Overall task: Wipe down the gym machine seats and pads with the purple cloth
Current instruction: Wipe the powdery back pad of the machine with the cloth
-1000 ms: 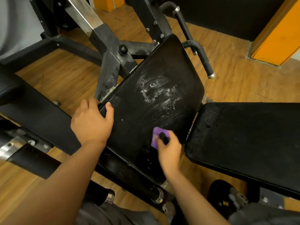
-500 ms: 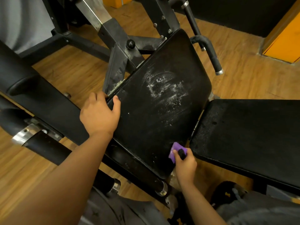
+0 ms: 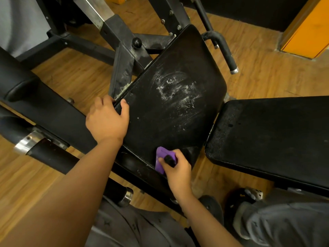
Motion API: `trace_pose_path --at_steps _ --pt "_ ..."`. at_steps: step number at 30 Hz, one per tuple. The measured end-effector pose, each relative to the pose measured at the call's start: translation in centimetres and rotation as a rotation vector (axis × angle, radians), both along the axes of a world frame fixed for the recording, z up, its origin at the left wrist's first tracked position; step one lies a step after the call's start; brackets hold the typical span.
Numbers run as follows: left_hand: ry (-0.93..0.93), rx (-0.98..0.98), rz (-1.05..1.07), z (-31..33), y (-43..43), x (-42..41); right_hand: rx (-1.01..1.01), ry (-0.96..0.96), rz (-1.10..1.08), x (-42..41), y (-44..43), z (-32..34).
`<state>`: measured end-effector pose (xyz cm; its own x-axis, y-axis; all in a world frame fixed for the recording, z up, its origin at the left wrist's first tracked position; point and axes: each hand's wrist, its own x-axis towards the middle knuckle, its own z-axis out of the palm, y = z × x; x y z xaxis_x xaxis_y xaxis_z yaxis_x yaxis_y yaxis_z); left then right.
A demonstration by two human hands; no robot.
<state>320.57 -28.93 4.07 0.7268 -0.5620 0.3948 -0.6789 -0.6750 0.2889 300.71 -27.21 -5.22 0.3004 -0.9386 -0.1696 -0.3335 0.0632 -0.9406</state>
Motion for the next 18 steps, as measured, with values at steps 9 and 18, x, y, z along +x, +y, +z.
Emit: trace_pose_path --at_steps 9,18 --pt "-0.015 0.007 0.002 -0.1 0.0 0.0 0.328 0.043 -0.473 -4.7 -0.2 -4.1" --pt "-0.002 0.01 0.002 -0.2 0.0 0.0 0.313 0.011 -0.56 -0.8 -6.1 -2.3"
